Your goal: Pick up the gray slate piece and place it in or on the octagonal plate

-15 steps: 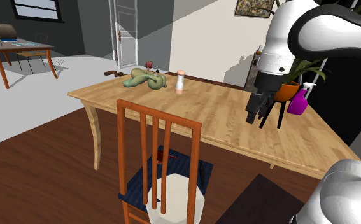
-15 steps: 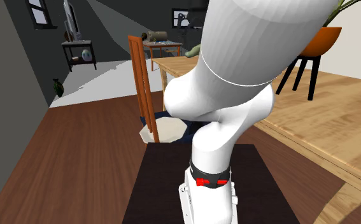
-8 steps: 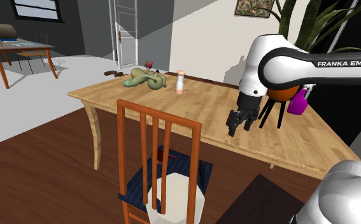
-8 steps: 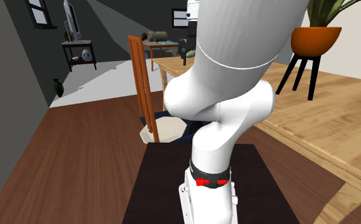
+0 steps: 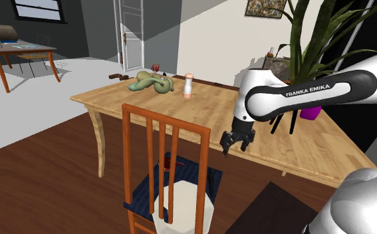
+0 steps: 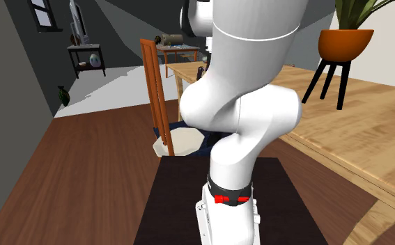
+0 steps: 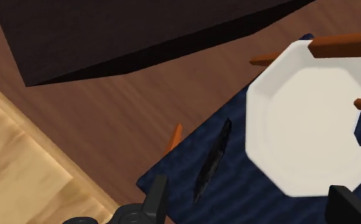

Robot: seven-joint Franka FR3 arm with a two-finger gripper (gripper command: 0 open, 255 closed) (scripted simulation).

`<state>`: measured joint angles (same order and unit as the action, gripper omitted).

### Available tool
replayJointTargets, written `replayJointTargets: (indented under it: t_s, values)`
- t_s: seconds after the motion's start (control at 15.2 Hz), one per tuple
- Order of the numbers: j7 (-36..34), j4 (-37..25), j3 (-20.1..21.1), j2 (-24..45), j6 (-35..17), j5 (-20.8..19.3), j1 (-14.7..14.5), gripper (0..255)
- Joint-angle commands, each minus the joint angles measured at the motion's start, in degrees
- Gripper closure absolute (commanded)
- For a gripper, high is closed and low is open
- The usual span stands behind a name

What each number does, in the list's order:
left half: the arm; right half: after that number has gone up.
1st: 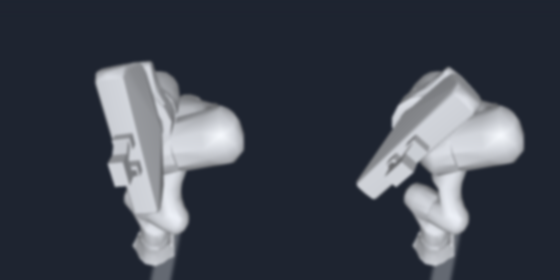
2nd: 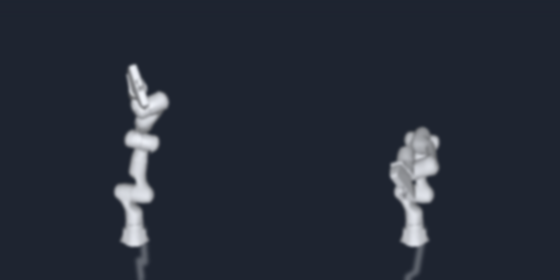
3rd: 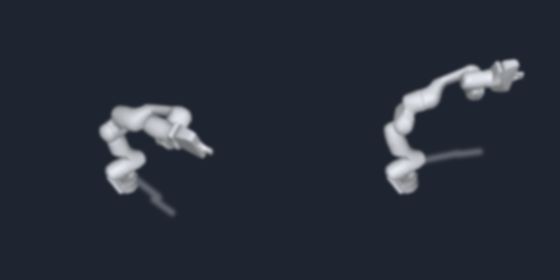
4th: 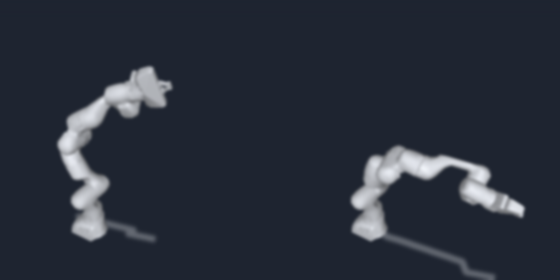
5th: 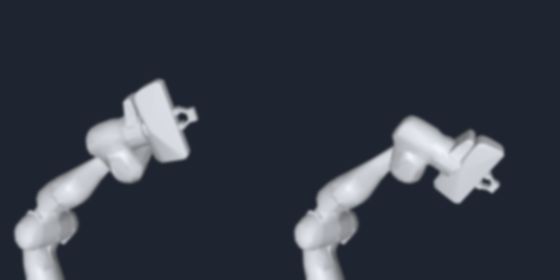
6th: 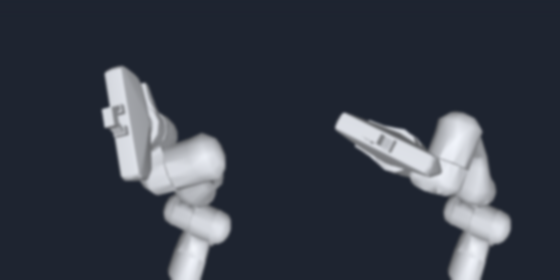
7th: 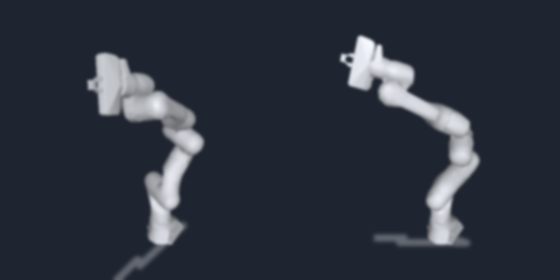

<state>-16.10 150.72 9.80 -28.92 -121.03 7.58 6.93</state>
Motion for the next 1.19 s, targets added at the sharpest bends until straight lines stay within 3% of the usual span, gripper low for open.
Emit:
replayJointTargets:
  t_s: [0.0,0.66,1.12]
  values:
    - [-1.9,0.9,0.5,3.6,-4.8,0.3,0.8,0]
    - [-12.1,-1.0,2.0,27.2,-27.1,-1.6,4.6,0]
    - [-19.5,-6.4,0.0,43.2,-38.1,-5.1,5.2,0]
